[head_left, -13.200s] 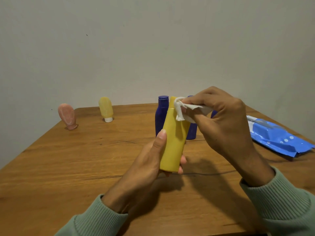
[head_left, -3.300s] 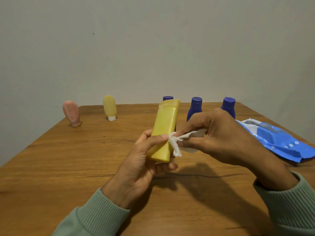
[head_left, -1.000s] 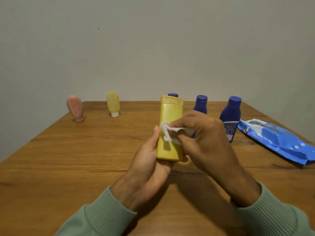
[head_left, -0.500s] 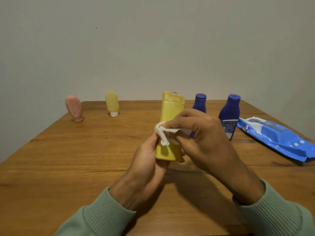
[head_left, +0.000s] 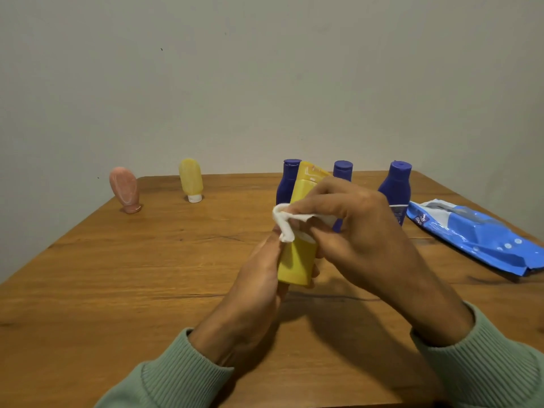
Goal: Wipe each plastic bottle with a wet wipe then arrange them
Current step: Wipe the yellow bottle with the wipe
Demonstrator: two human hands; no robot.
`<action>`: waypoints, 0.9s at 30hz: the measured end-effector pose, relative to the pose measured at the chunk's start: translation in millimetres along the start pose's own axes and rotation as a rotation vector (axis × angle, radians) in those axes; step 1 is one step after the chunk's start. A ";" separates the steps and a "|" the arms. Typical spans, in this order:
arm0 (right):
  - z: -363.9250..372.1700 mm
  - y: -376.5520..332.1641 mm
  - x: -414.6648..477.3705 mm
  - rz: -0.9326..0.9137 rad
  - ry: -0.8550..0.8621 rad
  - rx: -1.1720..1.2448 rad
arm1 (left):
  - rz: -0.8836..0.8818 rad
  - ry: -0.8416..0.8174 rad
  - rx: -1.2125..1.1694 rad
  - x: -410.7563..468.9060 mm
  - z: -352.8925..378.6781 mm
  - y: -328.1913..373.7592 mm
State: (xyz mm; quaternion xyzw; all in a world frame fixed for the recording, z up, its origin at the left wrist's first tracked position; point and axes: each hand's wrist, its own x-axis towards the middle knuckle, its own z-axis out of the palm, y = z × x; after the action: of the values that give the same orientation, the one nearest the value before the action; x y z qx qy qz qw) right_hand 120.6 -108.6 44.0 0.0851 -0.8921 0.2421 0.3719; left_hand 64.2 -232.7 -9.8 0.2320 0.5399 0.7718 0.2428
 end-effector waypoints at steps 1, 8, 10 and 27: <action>-0.7 1.7 0.4 -0.001 0.053 -0.014 | -0.003 -0.004 0.030 0.3 -0.9 -0.6; -2.9 6.9 2.3 0.003 0.246 -0.069 | -0.006 -0.075 0.173 -0.8 -0.9 0.6; -6.2 9.0 4.0 0.019 0.291 -0.088 | -0.012 -0.105 0.202 -2.3 0.2 2.6; -9.5 8.3 3.4 0.000 0.199 -0.007 | -0.090 -0.114 -0.041 -4.0 0.6 5.2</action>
State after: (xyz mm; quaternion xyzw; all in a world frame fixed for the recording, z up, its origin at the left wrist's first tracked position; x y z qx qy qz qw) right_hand 121.3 -96.6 49.1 0.0593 -0.8515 0.2464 0.4589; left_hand 67.0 -236.3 -5.1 0.2461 0.5192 0.7565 0.3123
